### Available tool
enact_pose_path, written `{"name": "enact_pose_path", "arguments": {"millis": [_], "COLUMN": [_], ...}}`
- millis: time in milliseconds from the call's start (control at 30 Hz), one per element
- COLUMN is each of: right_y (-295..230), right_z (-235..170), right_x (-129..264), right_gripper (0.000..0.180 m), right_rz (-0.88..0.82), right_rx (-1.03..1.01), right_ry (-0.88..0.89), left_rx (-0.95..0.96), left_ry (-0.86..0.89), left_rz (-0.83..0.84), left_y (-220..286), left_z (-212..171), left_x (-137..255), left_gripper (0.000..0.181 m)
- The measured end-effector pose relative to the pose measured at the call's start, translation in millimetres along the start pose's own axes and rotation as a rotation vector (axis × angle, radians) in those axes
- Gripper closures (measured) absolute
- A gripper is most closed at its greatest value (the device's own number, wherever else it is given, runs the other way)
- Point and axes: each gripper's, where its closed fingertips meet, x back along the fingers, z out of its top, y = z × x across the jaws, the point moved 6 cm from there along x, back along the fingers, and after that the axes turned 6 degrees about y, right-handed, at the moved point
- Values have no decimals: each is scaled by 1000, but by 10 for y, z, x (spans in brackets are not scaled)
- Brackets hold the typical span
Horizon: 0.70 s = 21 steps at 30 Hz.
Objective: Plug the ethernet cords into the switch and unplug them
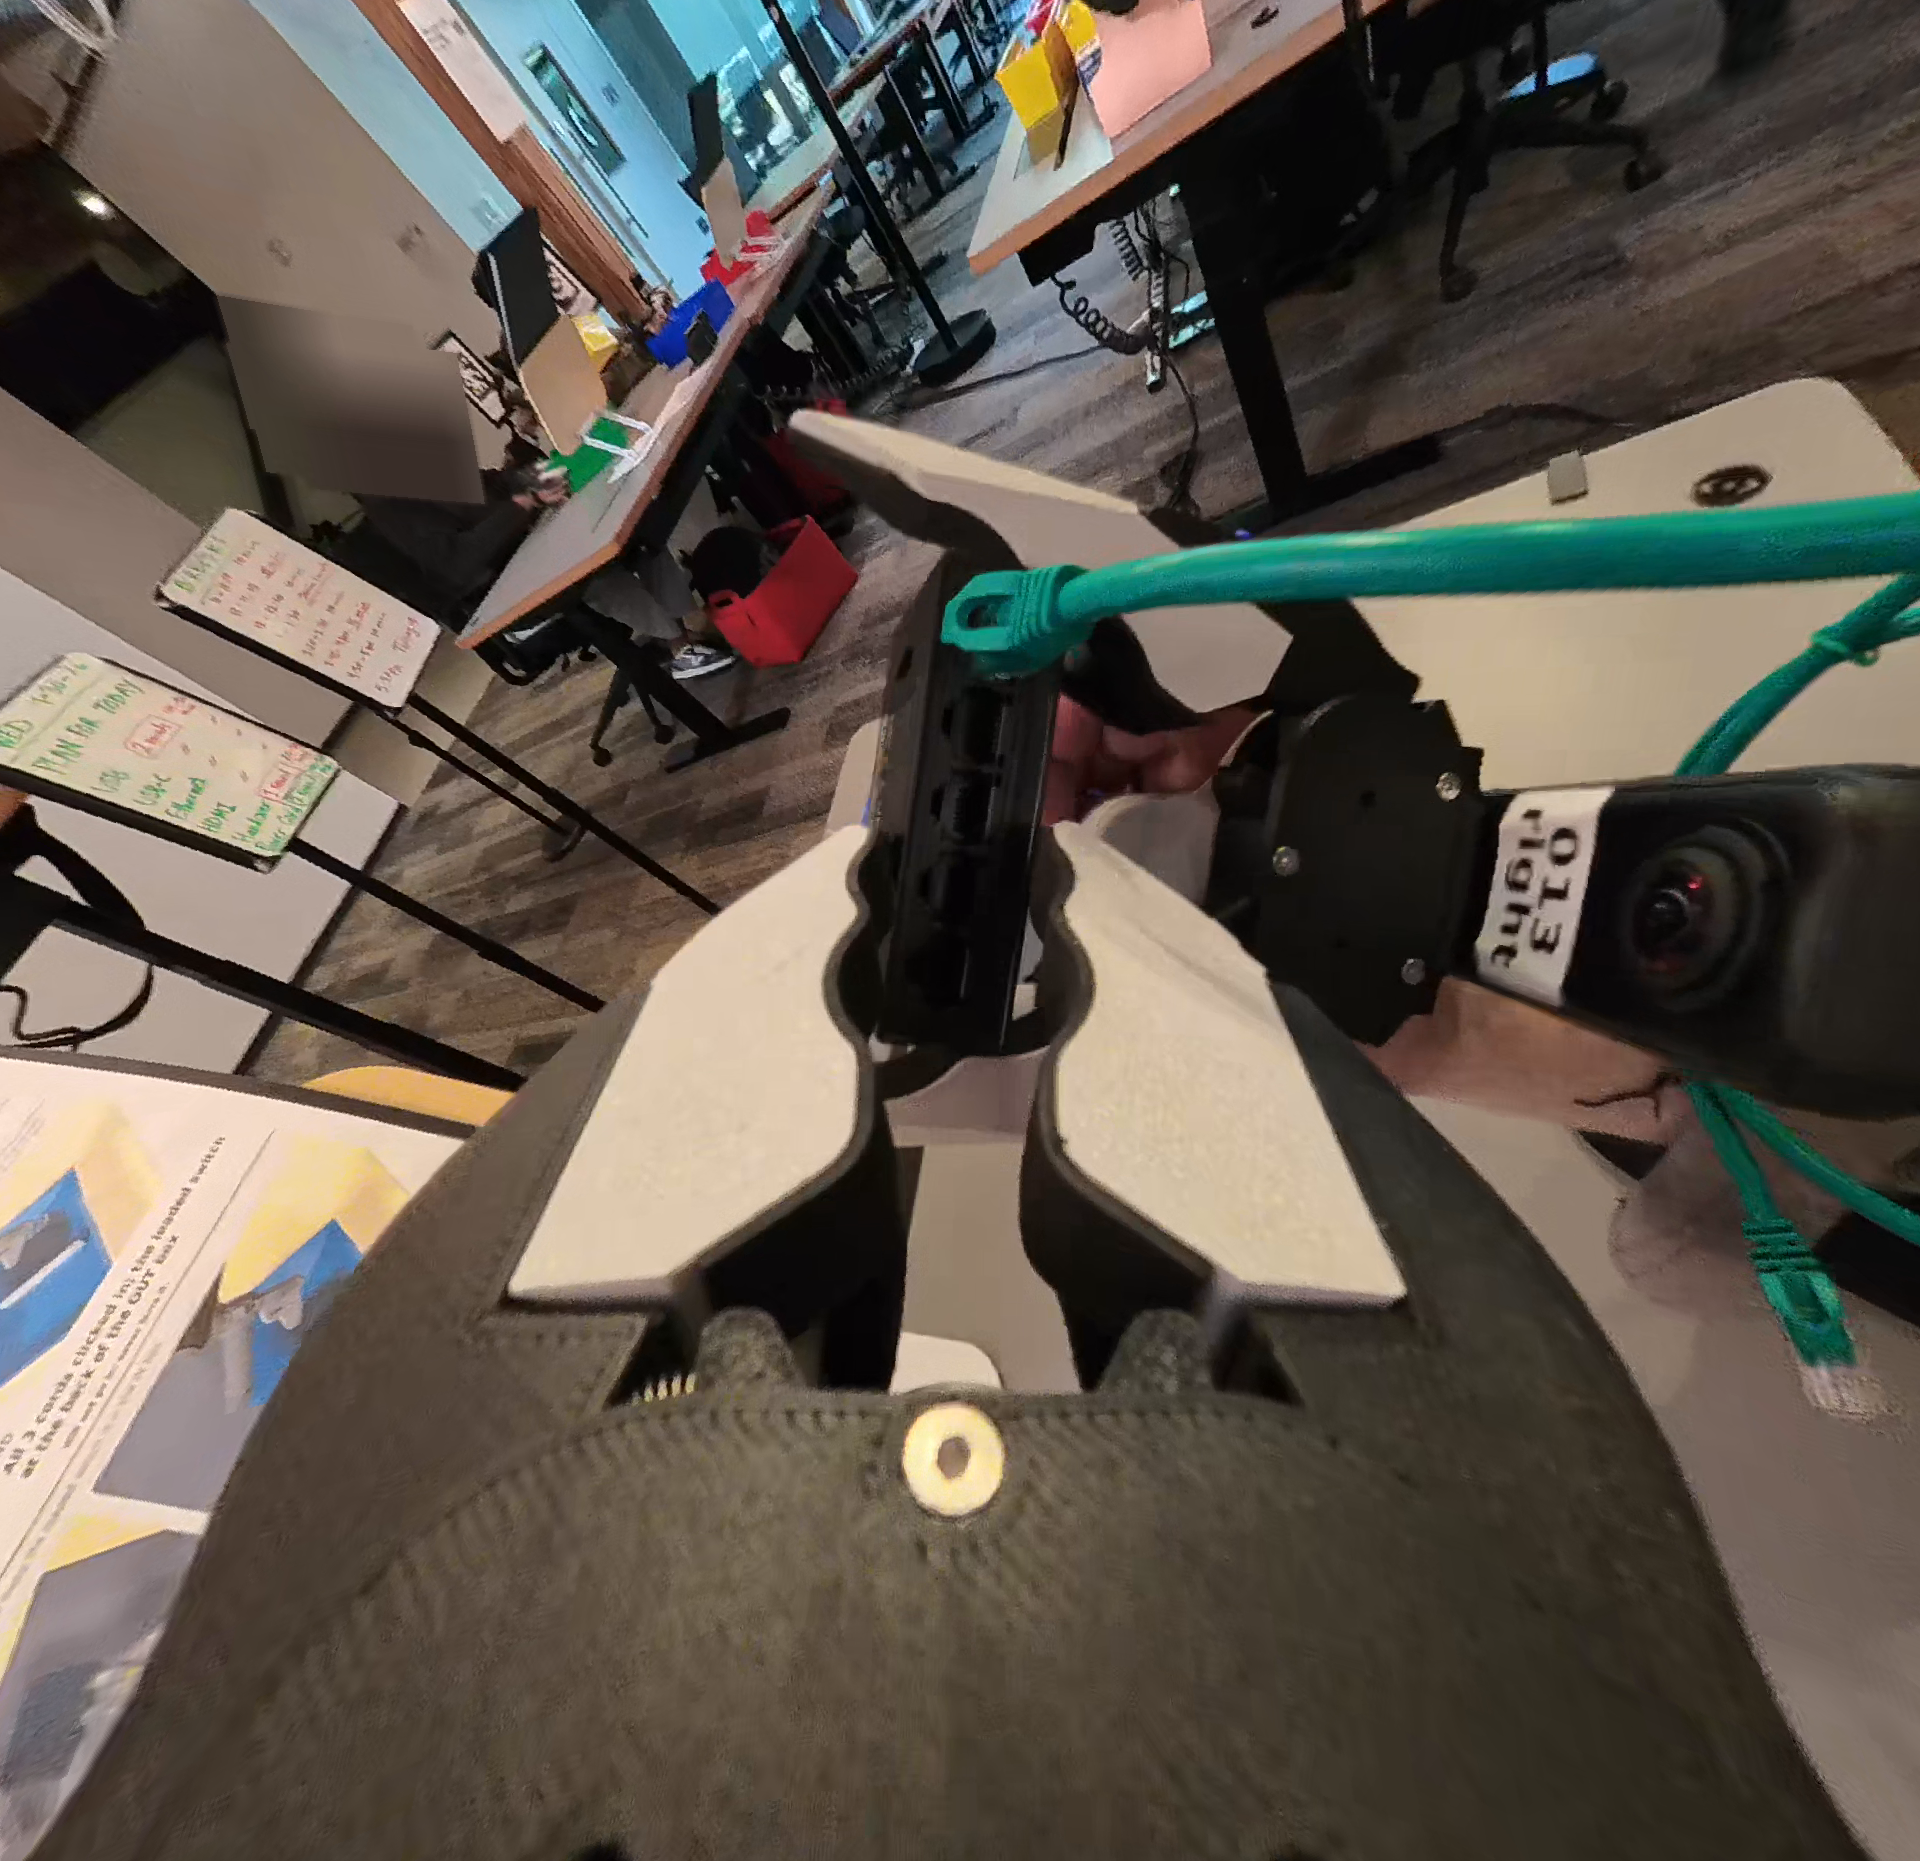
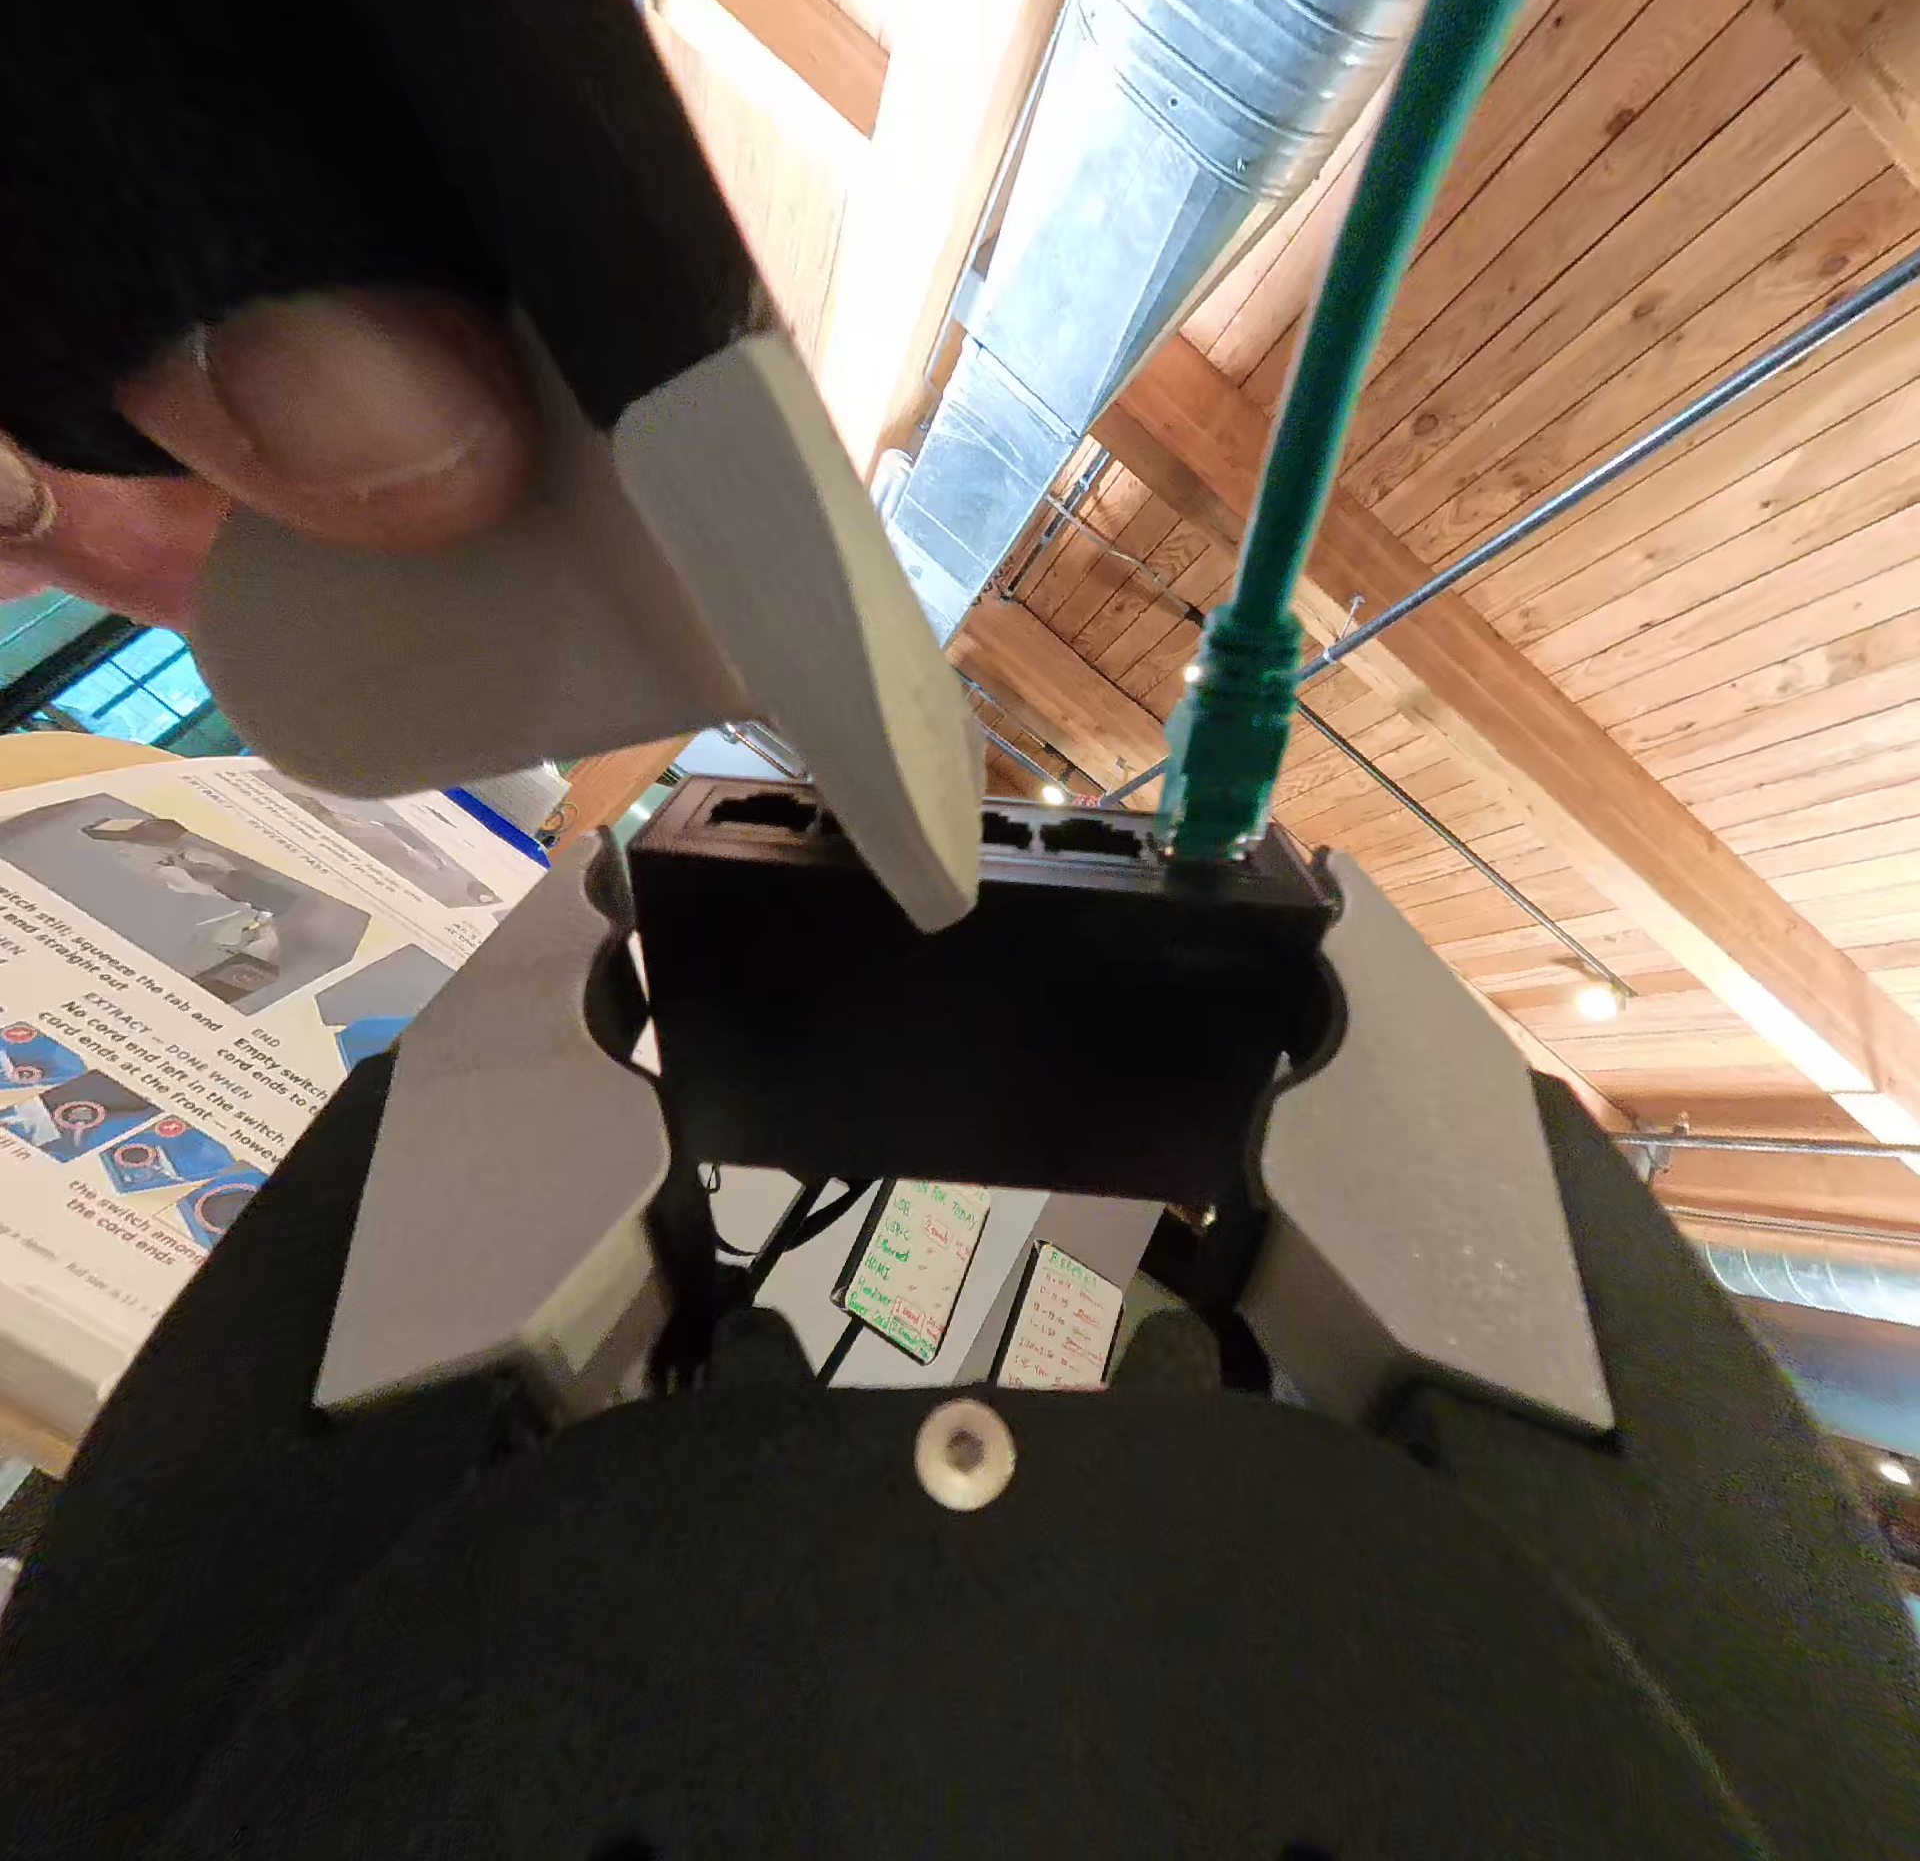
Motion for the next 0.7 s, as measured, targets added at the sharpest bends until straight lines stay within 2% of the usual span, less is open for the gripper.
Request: {"name": "enact_pose_path", "arguments": {"millis": [367, 500, 700], "right_y": [70, 113, 323], "right_z": [-55, -59, 31], "right_x": [17, 35, 58], "right_gripper": [58, 58, 58], "right_rz": [59, 45, -14], "right_rx": [30, 56, 105], "right_ry": [-75, -76, -43], "left_rx": [2, 15, 34], "left_ry": [-6, 40, 73], "left_rz": [-30, -35, -10], "left_y": [-7, -9, 30], "left_z": [7, 105, 134], "left_x": [-92, -60, 156], "left_gripper": [155, 140, 131]}}
